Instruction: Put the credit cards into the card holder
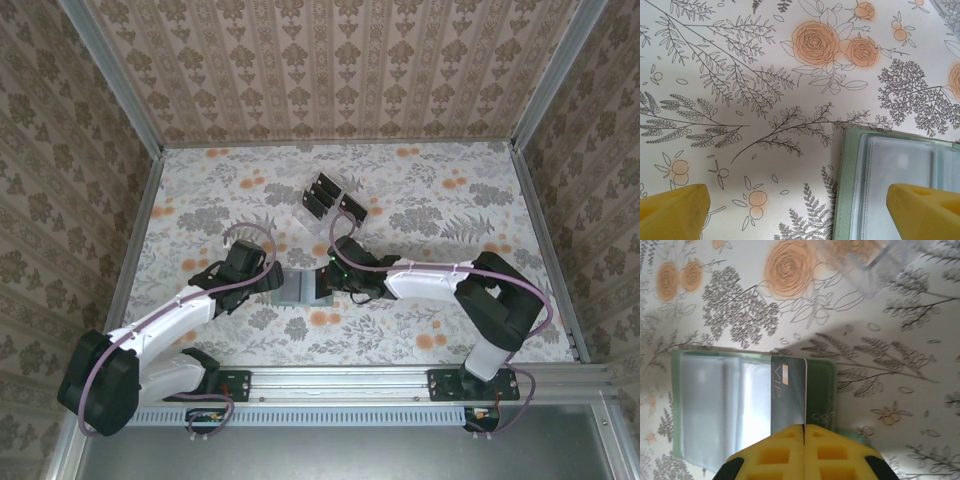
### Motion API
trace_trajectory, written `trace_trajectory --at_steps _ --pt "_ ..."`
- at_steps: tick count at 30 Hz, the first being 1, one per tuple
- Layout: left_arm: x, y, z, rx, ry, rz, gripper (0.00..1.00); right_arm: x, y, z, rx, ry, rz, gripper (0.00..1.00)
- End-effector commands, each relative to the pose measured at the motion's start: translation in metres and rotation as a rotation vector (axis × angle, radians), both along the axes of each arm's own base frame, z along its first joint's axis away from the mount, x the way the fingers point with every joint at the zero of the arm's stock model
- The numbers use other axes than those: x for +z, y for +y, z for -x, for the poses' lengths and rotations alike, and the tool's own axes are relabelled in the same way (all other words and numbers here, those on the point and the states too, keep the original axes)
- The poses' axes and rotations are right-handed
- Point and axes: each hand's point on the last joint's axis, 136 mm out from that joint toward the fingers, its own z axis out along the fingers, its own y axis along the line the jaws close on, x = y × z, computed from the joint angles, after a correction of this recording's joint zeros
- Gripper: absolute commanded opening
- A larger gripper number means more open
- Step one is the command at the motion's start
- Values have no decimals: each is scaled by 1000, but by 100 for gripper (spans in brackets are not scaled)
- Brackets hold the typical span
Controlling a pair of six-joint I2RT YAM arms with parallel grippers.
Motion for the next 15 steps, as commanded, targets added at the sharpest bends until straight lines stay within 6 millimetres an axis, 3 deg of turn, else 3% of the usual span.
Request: trace_trajectory --at_steps 1,8,15 --pt "4 -8 -1 -45 -12 17 100 -13 -24 6 6 26 91 0" --pt "-3 -24 -2 -110 4 -2 100 -14 -24 4 15 35 91 0" --pt "-16 -36 2 -175 30 -65 100 -1 -10 2 36 28 20 0"
